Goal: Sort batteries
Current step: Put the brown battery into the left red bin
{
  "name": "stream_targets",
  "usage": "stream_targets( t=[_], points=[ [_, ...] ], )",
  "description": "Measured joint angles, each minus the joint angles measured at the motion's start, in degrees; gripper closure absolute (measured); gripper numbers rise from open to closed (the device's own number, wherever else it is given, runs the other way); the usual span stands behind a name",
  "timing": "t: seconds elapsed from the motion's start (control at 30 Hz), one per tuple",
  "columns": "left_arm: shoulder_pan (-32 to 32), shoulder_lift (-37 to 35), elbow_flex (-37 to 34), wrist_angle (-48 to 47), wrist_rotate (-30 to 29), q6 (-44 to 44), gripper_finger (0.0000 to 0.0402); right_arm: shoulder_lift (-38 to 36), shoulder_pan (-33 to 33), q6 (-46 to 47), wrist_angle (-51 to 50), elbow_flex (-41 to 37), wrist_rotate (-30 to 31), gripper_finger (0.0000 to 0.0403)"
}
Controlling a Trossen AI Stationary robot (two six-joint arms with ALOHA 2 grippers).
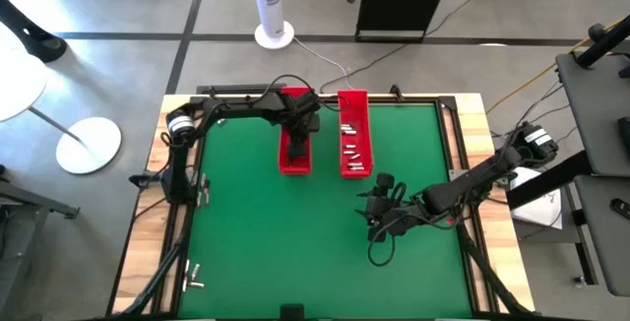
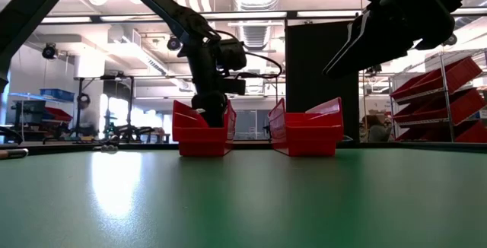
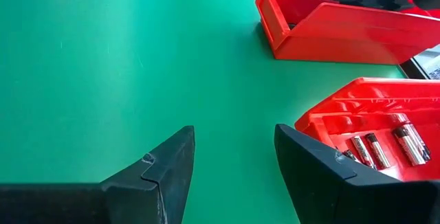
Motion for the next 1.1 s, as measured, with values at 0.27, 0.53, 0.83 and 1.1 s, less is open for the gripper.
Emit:
stream_targets(
  t=[0.27,0.53,0.83,1.1],
  points=[
    [0.00,0.00,0.00,-0.21,-0.08,0.02,0.0316,0.00,0.00,0.00,0.00,0.00,-0.02,0.0209],
    [0.00,-0.23,0.00,-0.55,-0.20,0.15,0.0265,-0.05,0.00,-0.05,-0.02,0.00,-0.02,0.0215],
    [-0.07,-3.33,10.14,-11.52,-0.15,-1.69,0.0248,-2.24,0.15,0.30,-1.63,0.00,-0.02,0.0206],
    [-1.08,-7.89,21.75,-34.53,2.56,-9.58,0.0248,-2.97,0.15,2.01,-5.45,0.00,-0.04,0.0210]
  ],
)
